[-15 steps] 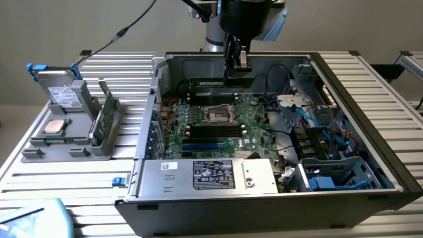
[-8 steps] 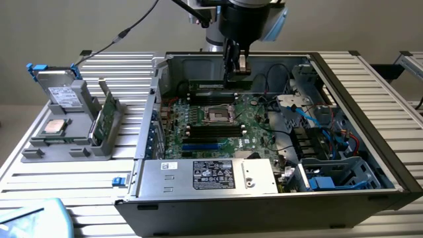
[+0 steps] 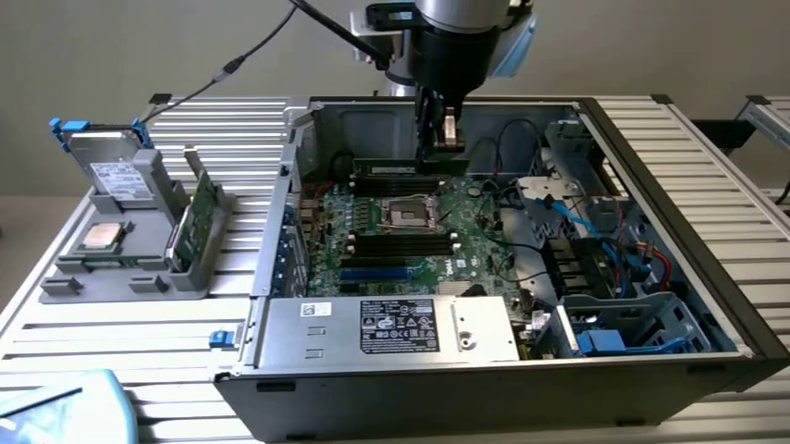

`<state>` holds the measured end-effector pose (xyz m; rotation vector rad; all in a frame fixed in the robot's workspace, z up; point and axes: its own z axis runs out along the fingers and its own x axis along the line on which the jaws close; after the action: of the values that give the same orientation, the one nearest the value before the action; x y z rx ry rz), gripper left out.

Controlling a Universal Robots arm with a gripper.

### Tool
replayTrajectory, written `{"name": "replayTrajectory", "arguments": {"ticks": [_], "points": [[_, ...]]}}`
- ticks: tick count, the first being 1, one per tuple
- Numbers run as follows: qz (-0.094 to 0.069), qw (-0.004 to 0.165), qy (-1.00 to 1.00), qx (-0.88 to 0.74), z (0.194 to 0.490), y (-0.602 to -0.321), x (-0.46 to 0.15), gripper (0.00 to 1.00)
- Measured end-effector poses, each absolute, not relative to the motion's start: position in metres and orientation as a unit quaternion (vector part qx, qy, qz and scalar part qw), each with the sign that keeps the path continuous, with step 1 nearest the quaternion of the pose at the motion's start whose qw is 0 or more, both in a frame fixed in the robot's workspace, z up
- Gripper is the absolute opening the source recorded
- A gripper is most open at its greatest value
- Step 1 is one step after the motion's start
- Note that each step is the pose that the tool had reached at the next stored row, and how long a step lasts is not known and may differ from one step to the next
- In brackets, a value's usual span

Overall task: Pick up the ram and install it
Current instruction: 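Insert the ram into the slot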

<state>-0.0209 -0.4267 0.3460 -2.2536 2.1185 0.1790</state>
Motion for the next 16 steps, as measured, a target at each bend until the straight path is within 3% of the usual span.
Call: {"name": "replayTrajectory", "arguments": {"ticks": [16], "points": [[0.058,0.022,0.684,-0.727,0.317,-0.426,-0.021,0.14]]}}
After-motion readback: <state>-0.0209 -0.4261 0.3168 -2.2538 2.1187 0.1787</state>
